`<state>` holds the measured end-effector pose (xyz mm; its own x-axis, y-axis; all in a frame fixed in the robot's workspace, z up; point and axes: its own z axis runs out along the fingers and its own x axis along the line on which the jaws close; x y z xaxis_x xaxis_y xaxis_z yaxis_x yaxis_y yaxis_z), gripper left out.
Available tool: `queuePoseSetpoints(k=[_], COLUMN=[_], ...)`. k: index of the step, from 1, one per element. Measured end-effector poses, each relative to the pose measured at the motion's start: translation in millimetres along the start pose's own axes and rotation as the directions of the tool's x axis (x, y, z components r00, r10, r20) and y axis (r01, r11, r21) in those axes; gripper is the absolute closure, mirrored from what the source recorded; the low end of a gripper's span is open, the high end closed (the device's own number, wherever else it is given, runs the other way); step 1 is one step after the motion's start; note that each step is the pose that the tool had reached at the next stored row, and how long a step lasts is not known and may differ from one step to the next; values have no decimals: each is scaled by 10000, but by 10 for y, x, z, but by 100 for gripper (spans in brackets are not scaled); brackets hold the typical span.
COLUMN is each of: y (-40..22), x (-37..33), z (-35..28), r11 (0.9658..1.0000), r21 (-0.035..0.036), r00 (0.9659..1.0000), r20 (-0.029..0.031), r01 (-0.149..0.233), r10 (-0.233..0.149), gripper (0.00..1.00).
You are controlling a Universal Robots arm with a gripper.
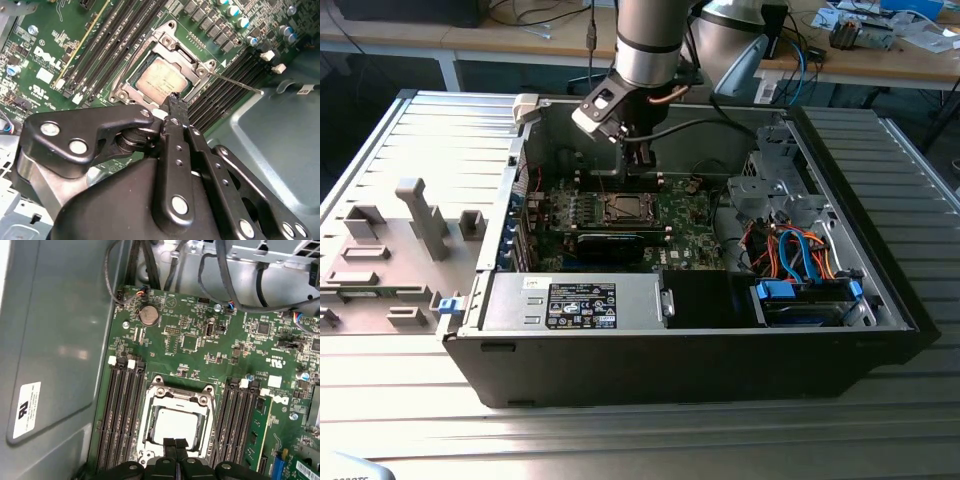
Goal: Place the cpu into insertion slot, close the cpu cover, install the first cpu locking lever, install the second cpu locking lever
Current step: 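Install the first cpu locking lever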
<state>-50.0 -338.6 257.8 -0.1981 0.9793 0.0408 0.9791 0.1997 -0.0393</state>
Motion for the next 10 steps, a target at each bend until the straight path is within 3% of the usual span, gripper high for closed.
queuePoseSetpoints(k=[3, 10], y=[0, 0], x=[0, 0], z=[0, 0], r11=[9992, 9938], r21=[16, 48], r00=[9992, 9938], r20=[15, 41], r01=[390, 1109], r10=[-390, -1110], gripper=[89, 89])
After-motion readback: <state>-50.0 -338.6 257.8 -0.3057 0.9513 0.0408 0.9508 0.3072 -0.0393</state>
